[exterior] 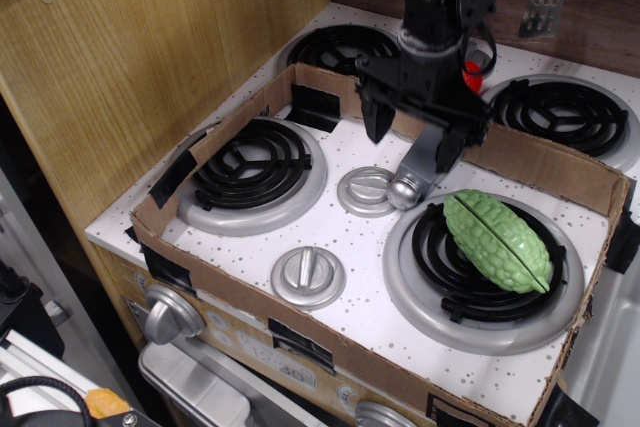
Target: Right pepper shaker
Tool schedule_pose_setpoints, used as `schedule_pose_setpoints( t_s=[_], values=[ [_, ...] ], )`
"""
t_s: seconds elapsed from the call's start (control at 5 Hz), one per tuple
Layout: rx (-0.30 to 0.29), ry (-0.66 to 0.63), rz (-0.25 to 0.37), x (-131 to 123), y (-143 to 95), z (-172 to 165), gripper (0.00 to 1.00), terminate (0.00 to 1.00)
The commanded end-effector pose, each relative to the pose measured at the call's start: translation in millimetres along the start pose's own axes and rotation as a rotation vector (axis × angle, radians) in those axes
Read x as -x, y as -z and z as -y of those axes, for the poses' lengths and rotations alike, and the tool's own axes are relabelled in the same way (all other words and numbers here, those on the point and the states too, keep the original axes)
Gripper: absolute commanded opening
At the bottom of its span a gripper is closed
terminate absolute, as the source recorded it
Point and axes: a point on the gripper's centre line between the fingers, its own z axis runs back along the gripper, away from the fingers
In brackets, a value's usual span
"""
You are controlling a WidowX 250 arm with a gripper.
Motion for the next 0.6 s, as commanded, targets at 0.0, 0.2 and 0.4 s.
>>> schedule_pose_setpoints(
  t_s=[0.0,0.2,0.4],
  values=[
    [0.024,-0.011,0.046,-13,0,4,1.0,0.0],
    [0.028,-0.002,0.047,-15,3,4,1.0,0.0],
    [0.033,0.008,0.055,-23,6,0,1.0,0.0]
  ],
)
